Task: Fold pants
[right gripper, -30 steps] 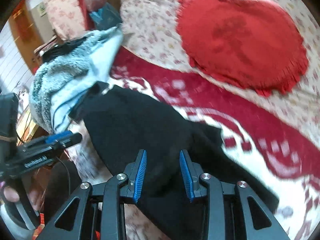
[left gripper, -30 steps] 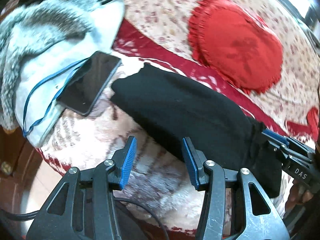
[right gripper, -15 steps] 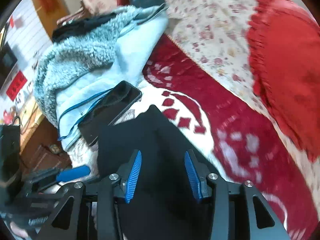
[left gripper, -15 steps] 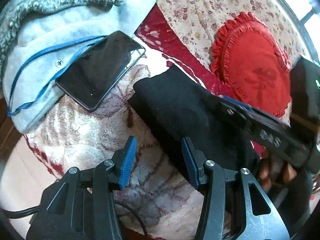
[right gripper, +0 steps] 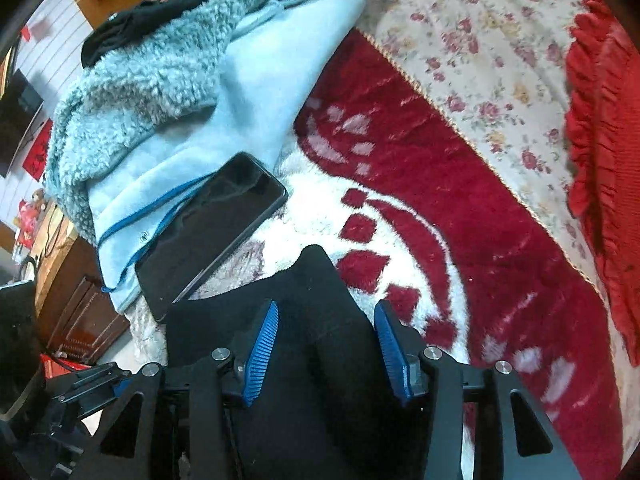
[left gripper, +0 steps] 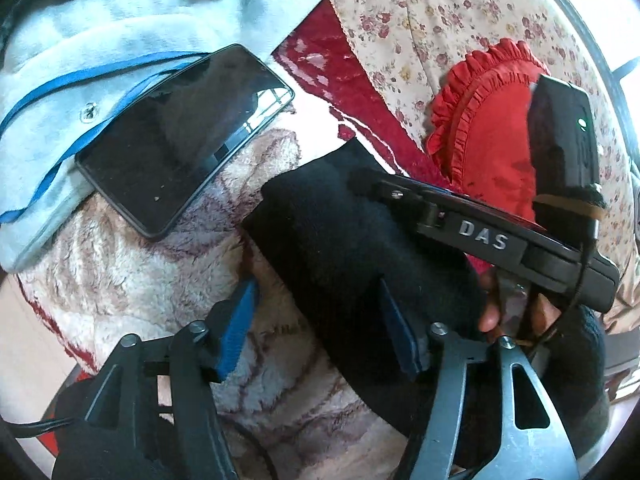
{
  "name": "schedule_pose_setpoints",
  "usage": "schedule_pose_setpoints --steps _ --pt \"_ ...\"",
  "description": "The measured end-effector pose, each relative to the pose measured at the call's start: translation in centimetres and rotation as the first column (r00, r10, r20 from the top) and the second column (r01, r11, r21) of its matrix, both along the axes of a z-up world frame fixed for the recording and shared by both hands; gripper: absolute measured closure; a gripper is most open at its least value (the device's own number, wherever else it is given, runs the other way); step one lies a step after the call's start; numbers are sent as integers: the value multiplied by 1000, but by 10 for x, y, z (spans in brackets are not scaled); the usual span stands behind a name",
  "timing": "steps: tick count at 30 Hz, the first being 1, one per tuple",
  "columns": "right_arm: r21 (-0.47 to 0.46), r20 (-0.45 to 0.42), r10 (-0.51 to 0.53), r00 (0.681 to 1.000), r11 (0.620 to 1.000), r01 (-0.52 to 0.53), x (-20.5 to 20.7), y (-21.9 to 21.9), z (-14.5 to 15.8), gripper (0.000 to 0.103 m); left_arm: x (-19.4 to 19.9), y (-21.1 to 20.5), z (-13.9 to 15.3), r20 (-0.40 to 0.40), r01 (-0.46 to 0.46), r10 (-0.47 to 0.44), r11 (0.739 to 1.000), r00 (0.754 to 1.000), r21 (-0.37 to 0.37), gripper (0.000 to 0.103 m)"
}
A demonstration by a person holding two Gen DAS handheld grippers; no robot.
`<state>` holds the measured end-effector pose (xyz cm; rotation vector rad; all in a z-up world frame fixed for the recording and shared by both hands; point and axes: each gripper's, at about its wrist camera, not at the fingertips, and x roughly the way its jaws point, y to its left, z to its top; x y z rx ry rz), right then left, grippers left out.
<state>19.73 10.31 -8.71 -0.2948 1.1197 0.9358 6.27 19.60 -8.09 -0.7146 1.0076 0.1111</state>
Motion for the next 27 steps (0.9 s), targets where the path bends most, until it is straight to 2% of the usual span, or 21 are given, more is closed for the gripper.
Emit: schedule_pose_setpoints --steps 2,6,9,10,11,14,19,24,27 --pt "4 -15 10 1000 1000 -10 2 3 -5 53 3 -3 -1 -2 6 -6 1000 1000 15 34" --pt "28 -44 3 999 1000 -1 6 3 -10 53 6 -10 -1 -8 28 -27 998 1000 62 33" --pt "54 -50 -24 998 998 27 5 -1 -7 64 7 -13 0 -5 43 -43 995 999 85 34" --pt "59 -33 -23 999 998 25 2 -2 -4 71 7 -13 1 1 48 -48 995 999 85 44" --pt "63 -21 -21 1000 998 22 -1 -3 -2 78 6 -14 3 11 53 -54 995 998 82 61" --pt "118 6 -35 999 992 34 -10 -12 12 86 0 -16 14 47 50 -55 994 997 94 75" --pt "257 37 -79 996 964 67 -25 -37 52 87 -17 -23 46 133 61 -79 989 988 136 80" --pt "370 92 -123 988 926 80 -49 -77 99 88 -39 -56 92 236 107 -165 965 958 239 81" --pt "425 117 -160 980 900 96 -65 -110 120 89 -50 -80 110 271 153 -227 951 936 269 81"
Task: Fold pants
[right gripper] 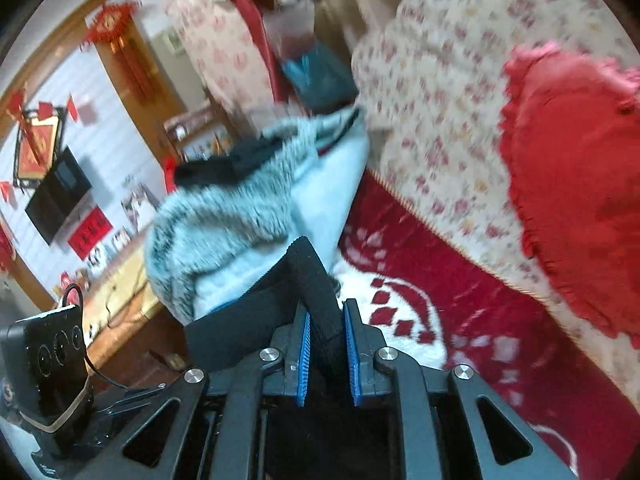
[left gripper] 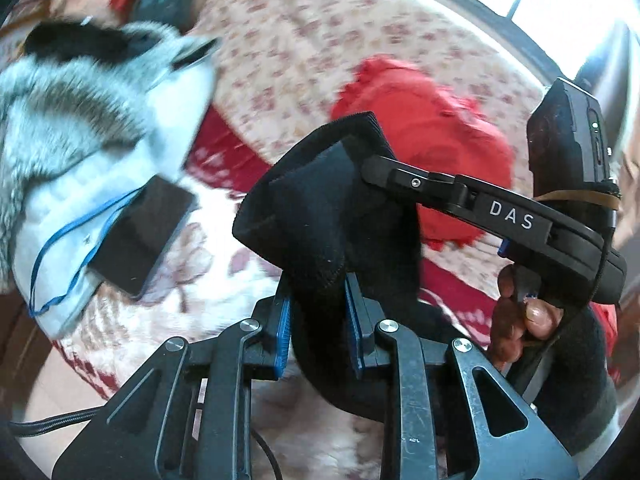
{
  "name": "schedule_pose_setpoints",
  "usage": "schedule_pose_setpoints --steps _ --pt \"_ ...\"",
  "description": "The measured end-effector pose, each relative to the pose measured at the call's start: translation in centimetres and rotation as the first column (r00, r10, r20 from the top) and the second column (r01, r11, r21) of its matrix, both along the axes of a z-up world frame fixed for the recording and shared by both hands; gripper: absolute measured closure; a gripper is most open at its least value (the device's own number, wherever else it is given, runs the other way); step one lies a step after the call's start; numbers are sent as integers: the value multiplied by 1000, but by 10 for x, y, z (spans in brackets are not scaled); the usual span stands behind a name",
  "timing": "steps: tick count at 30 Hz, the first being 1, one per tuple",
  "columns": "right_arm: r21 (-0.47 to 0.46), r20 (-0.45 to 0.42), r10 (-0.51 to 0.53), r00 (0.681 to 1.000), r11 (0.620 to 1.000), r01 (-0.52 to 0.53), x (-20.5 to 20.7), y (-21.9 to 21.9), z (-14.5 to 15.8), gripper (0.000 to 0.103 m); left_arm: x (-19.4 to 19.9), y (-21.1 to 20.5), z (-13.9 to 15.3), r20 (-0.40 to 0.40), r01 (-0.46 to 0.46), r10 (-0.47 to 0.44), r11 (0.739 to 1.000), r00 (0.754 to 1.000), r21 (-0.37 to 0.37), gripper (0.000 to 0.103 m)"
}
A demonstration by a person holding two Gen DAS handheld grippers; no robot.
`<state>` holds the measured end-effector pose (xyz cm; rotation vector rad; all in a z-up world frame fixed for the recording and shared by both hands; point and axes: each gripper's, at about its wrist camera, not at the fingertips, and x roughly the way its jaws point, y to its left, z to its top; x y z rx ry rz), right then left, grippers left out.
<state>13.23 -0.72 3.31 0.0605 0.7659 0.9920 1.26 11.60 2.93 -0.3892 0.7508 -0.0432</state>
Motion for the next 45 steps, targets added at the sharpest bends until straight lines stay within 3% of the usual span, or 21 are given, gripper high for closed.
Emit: schedule_pose_setpoints --steps 4,9,15,19,21,24,25,27,28,29,30,32,34,39,42,43,45 --pt "40 36 -53 998 998 52 -21 -47 16 90 -13 -35 14 23 89 -89 996 996 19 81" --pt "93 33 -152 988 985 149 -44 -114 15 93 -23 -94 16 21 223 -225 972 974 74 81" --pt "135 -41 -281 959 949 284 -70 -197 -17 93 -29 -171 -18 -57 375 -370 916 927 141 81" --pt "93 -134 -368 920 920 382 -80 -239 -55 93 -23 -202 -53 -147 436 -414 881 898 185 81" --pt "27 -168 -425 890 900 435 -84 -252 -74 93 -24 -209 -62 -184 473 -440 856 879 208 81" --pt "-70 -168 -524 835 852 520 -90 -270 -87 93 -33 -208 -55 -197 511 -474 829 858 227 81" --pt "-69 -176 -552 815 833 550 -95 -279 -89 92 -37 -203 -50 -190 524 -491 824 850 216 81" --pt "-20 -205 -560 803 822 569 -102 -293 -87 89 -48 -192 -36 -163 545 -521 817 838 189 81" --pt "15 -217 -560 800 817 576 -108 -299 -84 81 -51 -188 -30 -152 546 -525 816 838 192 81" --pt "48 -227 -557 799 813 580 -113 -303 -81 65 -55 -184 -24 -139 543 -525 814 839 204 81" --pt "75 -241 -551 799 810 581 -117 -305 -79 58 -57 -177 -17 -121 535 -521 817 845 218 80" --pt "131 -288 -518 806 812 569 -120 -303 -79 55 -56 -167 -12 -104 505 -495 831 862 234 77" --pt "128 -312 -508 803 815 565 -120 -294 -82 54 -47 -155 -14 -102 463 -453 850 886 250 76" --pt "23 -324 -485 812 854 520 -106 -259 -104 54 -26 -124 -35 -155 375 -348 901 925 218 77" --pt "-20 -320 -503 803 851 525 -97 -242 -116 57 -23 -110 -43 -178 339 -306 919 935 203 77" --pt "-8 -314 -498 808 853 522 -96 -238 -115 72 -23 -107 -44 -182 333 -300 922 937 198 77" --pt "-17 -279 -481 831 868 497 -97 -227 -108 86 -22 -103 -43 -180 319 -286 927 941 196 77"
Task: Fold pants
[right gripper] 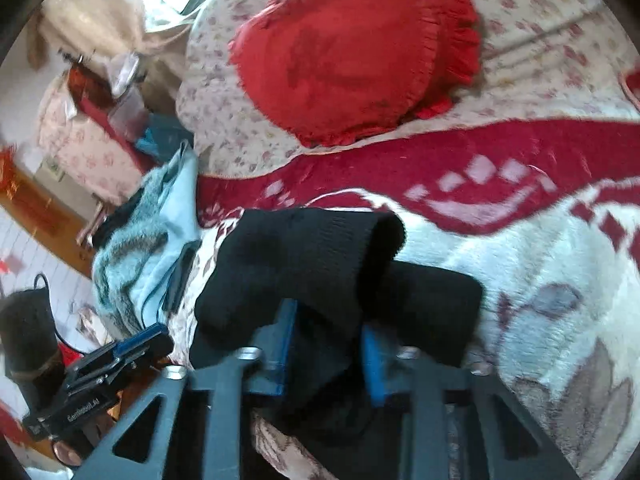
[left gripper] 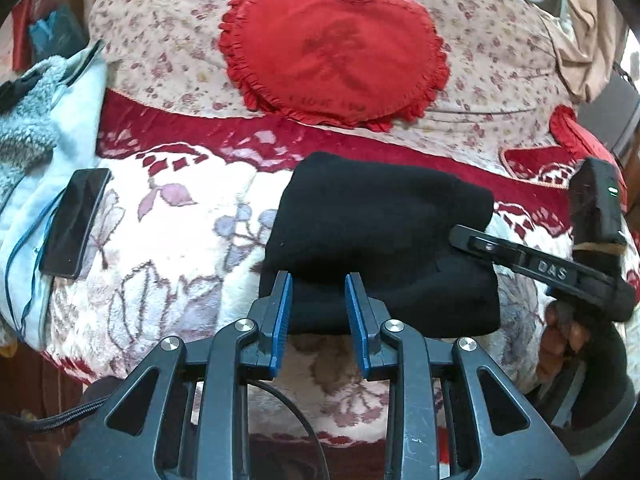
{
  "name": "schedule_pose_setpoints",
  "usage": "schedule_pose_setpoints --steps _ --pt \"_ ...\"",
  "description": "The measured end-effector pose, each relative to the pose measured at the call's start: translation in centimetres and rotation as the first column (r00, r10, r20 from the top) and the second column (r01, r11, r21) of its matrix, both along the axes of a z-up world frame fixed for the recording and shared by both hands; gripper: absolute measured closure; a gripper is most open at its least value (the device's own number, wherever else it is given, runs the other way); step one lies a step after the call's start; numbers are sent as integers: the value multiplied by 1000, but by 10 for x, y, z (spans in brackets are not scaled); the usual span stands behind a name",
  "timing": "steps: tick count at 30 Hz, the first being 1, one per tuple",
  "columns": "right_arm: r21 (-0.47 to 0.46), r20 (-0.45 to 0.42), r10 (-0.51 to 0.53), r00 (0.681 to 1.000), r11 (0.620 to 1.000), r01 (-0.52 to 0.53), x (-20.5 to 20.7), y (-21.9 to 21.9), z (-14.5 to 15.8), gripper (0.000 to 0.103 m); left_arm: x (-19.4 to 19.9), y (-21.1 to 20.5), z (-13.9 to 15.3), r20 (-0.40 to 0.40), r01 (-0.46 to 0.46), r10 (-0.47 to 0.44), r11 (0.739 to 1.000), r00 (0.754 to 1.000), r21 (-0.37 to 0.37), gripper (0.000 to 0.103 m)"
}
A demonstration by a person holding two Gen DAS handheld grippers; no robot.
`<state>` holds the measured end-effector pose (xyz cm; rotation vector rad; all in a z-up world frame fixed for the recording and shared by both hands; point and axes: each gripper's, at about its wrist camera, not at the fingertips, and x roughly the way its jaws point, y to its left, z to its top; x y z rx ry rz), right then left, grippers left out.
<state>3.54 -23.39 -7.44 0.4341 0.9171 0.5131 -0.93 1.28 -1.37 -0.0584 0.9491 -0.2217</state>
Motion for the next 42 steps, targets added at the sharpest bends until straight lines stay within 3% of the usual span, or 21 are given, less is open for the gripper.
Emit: schedule_pose_setpoints --steps 1,5,7,9,12,15,19,24,27,31,34,39,42 --pt "-11 34 15 999 1000 -14 -3 4 8 93 1 1 2 5 -6 6 1000 1000 1 77" --pt "23 107 37 994 999 -39 -21 -6 36 94 1 -2 11 30 -8 9 1000 1000 -15 77" --pt "-6 128 37 991 999 -36 -34 -15 45 94 3 -5 9 25 -1 1 1000 1000 -18 77" --pt "-53 92 17 996 999 -12 -38 -22 35 94 5 -11 4 14 10 -10 1000 1000 -17 77" --pt "-159 -3 -43 999 986 42 -29 -29 -2 94 10 -20 -6 -12 16 -16 1000 1000 3 77" --pt "-70 -18 -109 994 992 108 -31 -45 -6 90 11 -22 -3 -3 21 -21 1000 1000 6 77" --pt "-158 69 -135 988 977 144 -38 -49 24 88 15 -27 4 38 20 -22 999 999 45 77" --pt "-124 160 -46 986 990 66 -41 -27 53 88 33 -36 -2 34 19 -21 997 999 68 77" --pt "-157 136 -5 991 987 26 -29 -6 40 88 45 -41 -11 23 16 -18 996 1000 86 77" --pt "-265 91 -18 996 963 42 -7 7 13 88 58 -44 -20 9 11 -12 993 1000 115 77" --pt "-253 67 -19 998 967 36 6 3 -4 88 67 -47 -29 0 5 -5 990 1000 143 75" --pt "-298 71 7 997 954 15 14 11 0 88 68 -47 -31 3 -5 5 989 1000 147 75" --pt "-272 71 6 997 962 13 4 7 12 88 63 -43 -27 0 -12 12 991 1000 136 75"
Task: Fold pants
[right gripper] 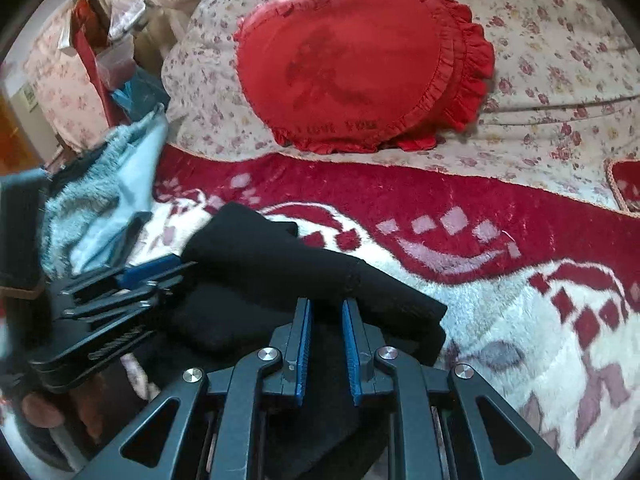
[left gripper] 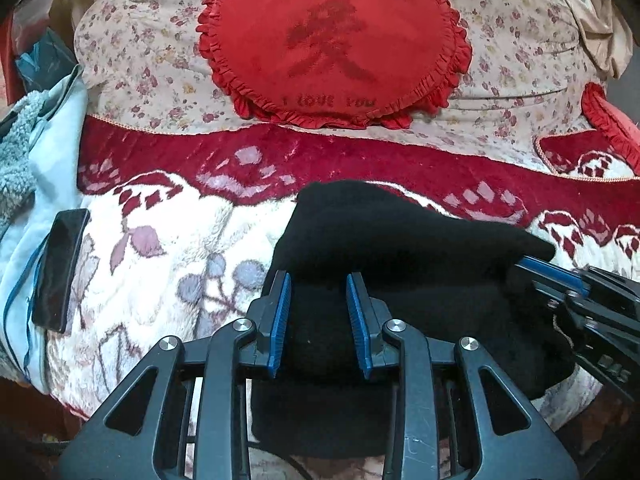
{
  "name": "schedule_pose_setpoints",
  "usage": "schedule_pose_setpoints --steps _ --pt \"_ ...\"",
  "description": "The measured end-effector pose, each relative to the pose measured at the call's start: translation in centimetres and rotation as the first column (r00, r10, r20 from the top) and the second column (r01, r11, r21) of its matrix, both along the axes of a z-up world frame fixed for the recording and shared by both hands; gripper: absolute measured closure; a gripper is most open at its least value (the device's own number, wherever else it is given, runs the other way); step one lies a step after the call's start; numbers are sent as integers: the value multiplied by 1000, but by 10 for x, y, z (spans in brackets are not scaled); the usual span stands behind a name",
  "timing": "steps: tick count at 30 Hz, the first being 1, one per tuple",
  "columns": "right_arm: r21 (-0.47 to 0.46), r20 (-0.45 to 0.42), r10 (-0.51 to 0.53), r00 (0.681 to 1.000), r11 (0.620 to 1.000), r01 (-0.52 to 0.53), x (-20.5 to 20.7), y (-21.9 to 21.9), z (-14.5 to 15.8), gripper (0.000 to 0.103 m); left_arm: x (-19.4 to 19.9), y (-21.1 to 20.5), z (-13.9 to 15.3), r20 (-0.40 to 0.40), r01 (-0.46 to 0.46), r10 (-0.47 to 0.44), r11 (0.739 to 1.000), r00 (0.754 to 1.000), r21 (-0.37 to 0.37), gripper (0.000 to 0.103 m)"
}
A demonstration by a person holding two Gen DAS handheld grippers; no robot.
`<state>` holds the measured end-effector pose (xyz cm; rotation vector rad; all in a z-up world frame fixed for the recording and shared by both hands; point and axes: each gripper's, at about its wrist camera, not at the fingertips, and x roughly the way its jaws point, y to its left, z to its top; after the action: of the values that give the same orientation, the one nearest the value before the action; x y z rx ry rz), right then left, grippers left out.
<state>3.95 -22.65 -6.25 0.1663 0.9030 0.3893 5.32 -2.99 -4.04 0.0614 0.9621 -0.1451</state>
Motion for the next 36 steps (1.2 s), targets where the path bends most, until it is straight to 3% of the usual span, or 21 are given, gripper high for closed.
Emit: schedule_pose_setpoints --steps 7,10,12,15,16,18,19,20,22,23,26,30,33,34,36 --pt "0 29 93 995 996 -93 -49 14 21 88 -26 13 9 20 -16 16 1000 1000 -14 75" --pt "-18 -3 110 994 994 -110 -64 17 9 87 -34 19 0 2 -16 16 1000 1000 -19 75" --pt "-32 -68 112 991 993 -114 -67 19 -15 87 -34 21 -9 -23 -22 22 999 999 -33 72" --pt "29 -53 101 993 995 -100 -73 12 -18 87 -35 28 -8 -35 -25 23 997 999 -71 70" --pt "49 -43 98 994 994 -96 -75 8 -12 86 -35 30 -5 -42 -23 19 996 999 -89 70" --pt "86 -7 61 998 994 -61 -78 -6 -1 72 -34 38 1 -44 -28 23 992 999 -124 70" --pt "105 5 33 999 994 -33 -79 -14 2 61 -33 42 3 -40 -39 33 990 999 -137 69" --pt "129 8 -1 1000 992 0 -79 -23 3 55 -30 48 5 -37 -55 50 986 998 -157 59" --pt "183 -25 -65 998 981 68 -73 -40 -4 54 -25 54 5 -45 -79 72 978 996 -193 39" --pt "195 -55 -80 995 977 89 -68 -44 -9 54 -21 59 2 -58 -101 90 969 994 -225 37" --pt "248 -142 -87 986 961 120 -51 -47 -34 51 -13 62 -9 -105 -122 95 949 990 -290 37" --pt "325 -182 -69 981 937 126 -35 -41 -50 46 -7 57 -26 -141 -132 91 940 986 -314 37" --pt "333 -166 -63 984 936 116 -27 -39 -47 56 -5 53 -24 -135 -117 76 937 988 -330 40" --pt "321 -150 -57 987 941 103 -26 -38 -43 61 -4 49 -21 -127 -97 58 940 990 -327 52" --pt "287 -91 -49 995 955 73 -23 -36 -27 65 -3 38 -12 -100 -65 38 957 994 -284 54"
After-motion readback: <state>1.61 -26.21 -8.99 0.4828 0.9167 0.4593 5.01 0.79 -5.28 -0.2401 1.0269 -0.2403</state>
